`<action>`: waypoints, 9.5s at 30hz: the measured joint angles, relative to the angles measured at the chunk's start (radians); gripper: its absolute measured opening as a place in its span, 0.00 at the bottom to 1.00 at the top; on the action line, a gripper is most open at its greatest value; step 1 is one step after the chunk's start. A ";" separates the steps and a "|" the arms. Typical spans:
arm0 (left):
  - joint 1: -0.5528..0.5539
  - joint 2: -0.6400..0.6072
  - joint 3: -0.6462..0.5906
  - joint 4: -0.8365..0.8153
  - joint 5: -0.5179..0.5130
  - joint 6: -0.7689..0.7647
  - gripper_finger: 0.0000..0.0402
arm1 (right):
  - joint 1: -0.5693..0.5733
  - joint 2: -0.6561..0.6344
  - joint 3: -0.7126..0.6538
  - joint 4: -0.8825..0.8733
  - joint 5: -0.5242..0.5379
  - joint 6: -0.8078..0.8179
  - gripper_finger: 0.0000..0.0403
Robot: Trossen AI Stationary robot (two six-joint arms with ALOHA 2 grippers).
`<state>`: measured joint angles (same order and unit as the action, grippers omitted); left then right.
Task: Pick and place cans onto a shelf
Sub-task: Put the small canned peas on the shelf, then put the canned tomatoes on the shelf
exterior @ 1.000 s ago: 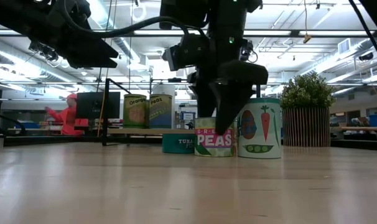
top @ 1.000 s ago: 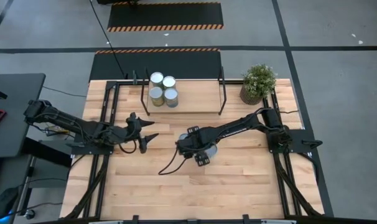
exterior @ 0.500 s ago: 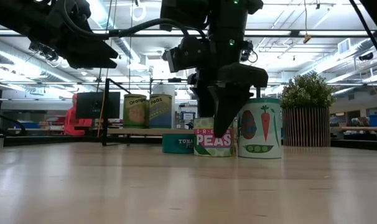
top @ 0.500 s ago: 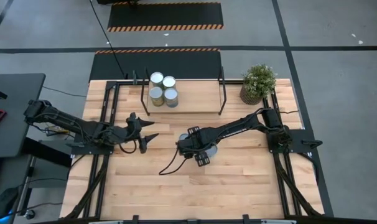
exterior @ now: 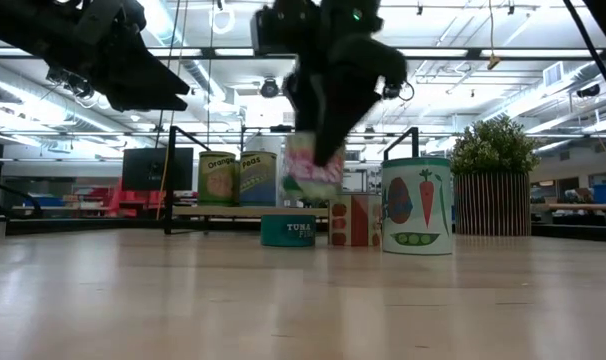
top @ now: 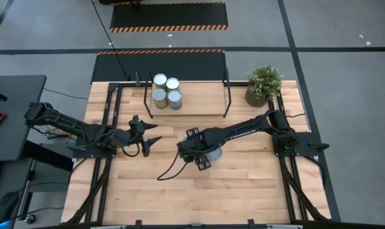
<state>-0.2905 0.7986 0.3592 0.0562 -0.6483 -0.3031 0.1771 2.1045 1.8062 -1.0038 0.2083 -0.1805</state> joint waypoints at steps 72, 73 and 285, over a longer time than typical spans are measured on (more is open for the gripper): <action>0.000 0.000 0.000 -0.084 0.000 -0.028 0.71 | -0.566 -0.012 -0.048 0.257 -0.102 -0.235 0.92; 0.000 0.000 0.000 -0.084 0.000 -0.028 0.71 | -0.561 -0.012 -0.041 0.242 -0.082 -0.236 0.94; 0.000 0.000 0.000 -0.121 0.008 -0.087 0.71 | -0.208 -0.011 -0.196 -0.064 -0.019 -0.410 0.93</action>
<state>-0.2902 0.7990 0.3592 -0.0647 -0.6407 -0.3901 -0.0307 2.0933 1.6100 -1.0680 0.1894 -0.5905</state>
